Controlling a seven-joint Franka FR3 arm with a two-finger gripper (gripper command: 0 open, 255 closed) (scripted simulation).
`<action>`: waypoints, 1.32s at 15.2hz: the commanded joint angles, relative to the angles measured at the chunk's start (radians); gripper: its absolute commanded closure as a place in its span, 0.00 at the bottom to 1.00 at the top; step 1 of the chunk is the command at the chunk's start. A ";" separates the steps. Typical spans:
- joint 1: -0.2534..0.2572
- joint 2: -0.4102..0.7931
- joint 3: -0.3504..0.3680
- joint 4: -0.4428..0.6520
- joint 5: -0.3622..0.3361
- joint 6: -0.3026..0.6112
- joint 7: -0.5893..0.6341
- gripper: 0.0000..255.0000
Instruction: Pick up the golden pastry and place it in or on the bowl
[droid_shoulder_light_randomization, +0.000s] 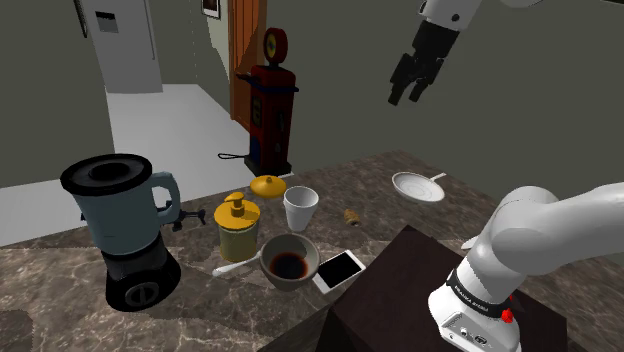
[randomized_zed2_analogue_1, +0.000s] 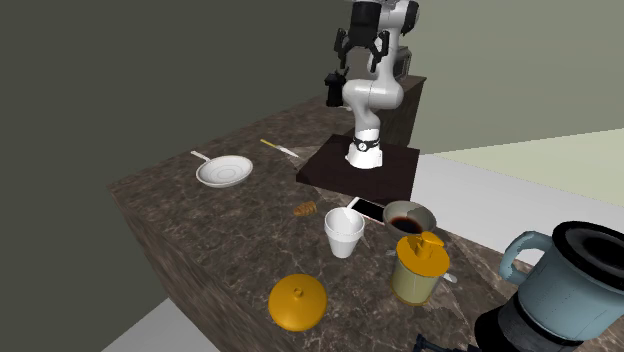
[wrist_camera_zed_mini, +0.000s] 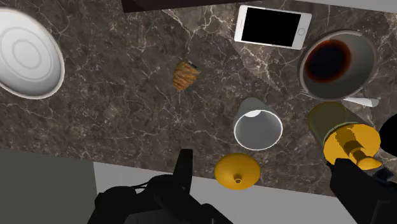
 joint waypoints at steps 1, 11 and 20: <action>0.000 0.000 0.000 0.000 0.000 0.000 0.000 0.00; -0.046 0.144 -0.071 -0.194 -0.001 0.271 -0.003 0.00; -0.078 0.375 -0.138 -0.284 0.017 0.529 -0.021 0.00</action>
